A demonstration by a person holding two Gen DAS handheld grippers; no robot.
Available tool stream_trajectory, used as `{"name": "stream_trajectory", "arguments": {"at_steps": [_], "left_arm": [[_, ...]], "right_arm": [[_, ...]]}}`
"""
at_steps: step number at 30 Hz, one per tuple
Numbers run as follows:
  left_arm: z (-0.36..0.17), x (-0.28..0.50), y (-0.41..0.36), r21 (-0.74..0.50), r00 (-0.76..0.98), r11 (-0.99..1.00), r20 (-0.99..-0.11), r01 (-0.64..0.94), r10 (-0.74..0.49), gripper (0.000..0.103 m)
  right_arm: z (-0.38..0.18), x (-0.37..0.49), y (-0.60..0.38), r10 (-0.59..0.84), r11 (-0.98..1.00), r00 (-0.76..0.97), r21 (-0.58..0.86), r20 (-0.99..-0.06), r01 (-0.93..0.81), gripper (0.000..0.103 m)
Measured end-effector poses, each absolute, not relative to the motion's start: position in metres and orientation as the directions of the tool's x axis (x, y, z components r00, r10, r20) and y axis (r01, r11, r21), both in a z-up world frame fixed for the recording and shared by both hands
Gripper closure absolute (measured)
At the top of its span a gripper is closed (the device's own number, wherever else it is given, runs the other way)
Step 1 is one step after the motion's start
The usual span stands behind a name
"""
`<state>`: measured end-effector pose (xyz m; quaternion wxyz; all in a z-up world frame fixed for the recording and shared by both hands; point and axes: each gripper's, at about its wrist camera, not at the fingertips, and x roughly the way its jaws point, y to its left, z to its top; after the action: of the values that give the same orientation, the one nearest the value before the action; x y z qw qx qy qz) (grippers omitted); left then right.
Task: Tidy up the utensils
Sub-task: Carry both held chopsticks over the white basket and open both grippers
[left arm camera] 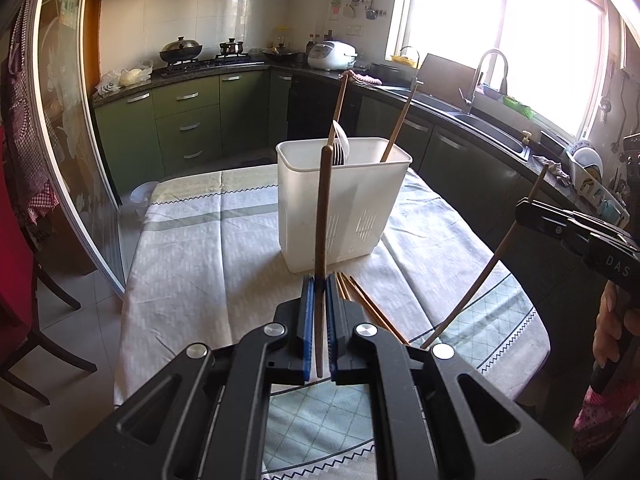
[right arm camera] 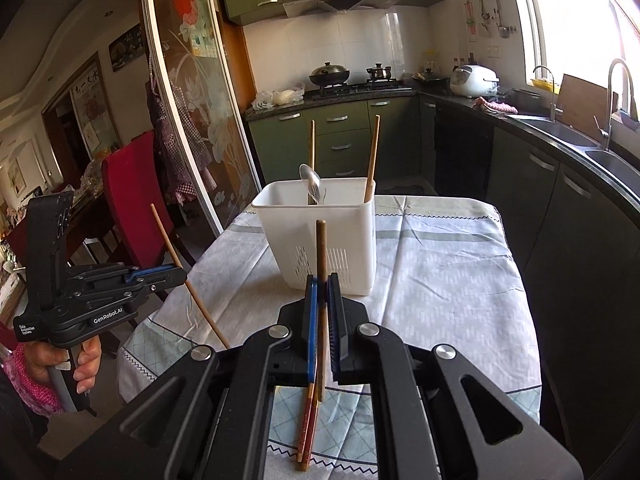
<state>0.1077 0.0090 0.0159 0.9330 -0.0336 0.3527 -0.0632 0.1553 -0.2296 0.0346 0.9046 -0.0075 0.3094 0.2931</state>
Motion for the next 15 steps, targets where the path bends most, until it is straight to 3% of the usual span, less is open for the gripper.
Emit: {"name": "stream_trajectory", "arguments": {"at_steps": [8,15], "left_arm": [[0.043,0.119,0.005,-0.133,0.759,0.983,-0.625,0.126,-0.181,0.097],[0.107,0.132,0.0,-0.156,0.808,0.973,-0.543,0.169,-0.227,0.097]], "right_arm": [[0.07,0.169,-0.225,0.555,0.81,0.646,0.166,-0.524,-0.562,0.097],[0.137,0.189,-0.217,0.567,0.81,0.705,0.131,-0.425,-0.572,0.097]]}}
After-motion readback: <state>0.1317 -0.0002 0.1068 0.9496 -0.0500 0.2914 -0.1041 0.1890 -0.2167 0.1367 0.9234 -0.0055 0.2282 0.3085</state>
